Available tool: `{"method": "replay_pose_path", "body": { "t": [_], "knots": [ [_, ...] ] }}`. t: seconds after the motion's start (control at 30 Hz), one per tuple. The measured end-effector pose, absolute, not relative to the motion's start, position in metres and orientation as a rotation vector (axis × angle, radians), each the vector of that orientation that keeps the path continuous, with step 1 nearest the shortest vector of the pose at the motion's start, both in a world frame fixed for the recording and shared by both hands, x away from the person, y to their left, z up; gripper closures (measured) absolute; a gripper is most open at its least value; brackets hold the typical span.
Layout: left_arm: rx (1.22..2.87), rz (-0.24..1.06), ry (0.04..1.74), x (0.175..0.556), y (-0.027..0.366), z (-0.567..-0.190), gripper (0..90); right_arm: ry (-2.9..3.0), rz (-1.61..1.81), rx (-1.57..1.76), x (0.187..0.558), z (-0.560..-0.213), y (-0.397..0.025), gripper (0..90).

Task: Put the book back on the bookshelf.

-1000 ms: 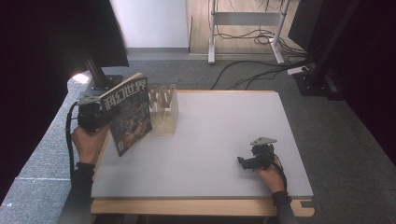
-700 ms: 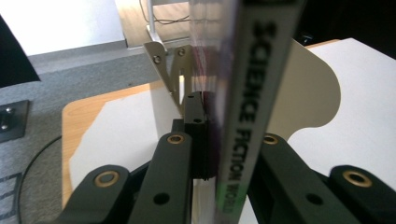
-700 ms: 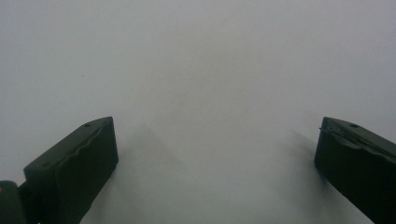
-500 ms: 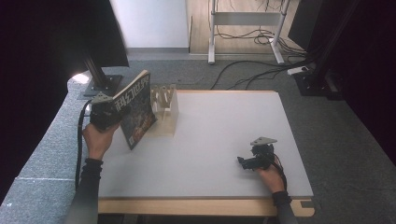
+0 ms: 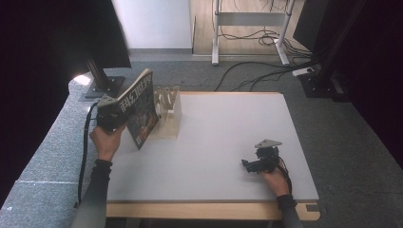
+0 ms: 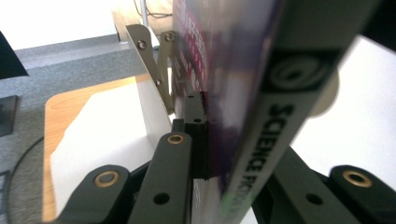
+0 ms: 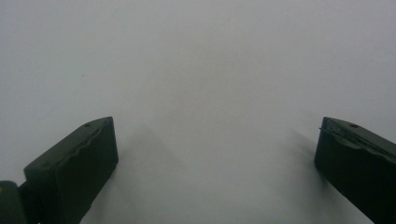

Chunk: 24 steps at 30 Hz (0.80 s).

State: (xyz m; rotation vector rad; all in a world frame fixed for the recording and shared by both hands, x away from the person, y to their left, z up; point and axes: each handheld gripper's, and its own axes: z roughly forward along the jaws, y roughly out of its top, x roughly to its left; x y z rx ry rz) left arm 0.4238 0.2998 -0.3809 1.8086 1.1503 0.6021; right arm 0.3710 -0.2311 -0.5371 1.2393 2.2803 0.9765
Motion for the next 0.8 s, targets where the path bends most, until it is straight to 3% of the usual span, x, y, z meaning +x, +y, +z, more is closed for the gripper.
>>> {"method": "replay_pose_path", "body": {
  "t": [0.3, 0.4, 0.63, 0.8],
  "knots": [
    [1.773, 0.592, 1.173, 0.433, 0.306, -0.383, 82.1, 2.281, 0.976, 1.238, 0.371, -0.537, -0.231, 0.0],
    [1.755, 0.582, 1.169, 0.431, 0.31, -0.383, 76.8, 2.28, 0.977, 1.239, 0.371, -0.537, -0.231, 0.0],
    [1.767, 0.569, 1.162, 0.423, 0.313, -0.378, 33.4, 2.281, 0.975, 1.236, 0.371, -0.537, -0.231, 0.0],
    [1.781, 0.565, 1.142, 0.411, 0.315, -0.374, 15.6, 2.279, 0.974, 1.234, 0.371, -0.537, -0.231, 0.0]
  ]
}}
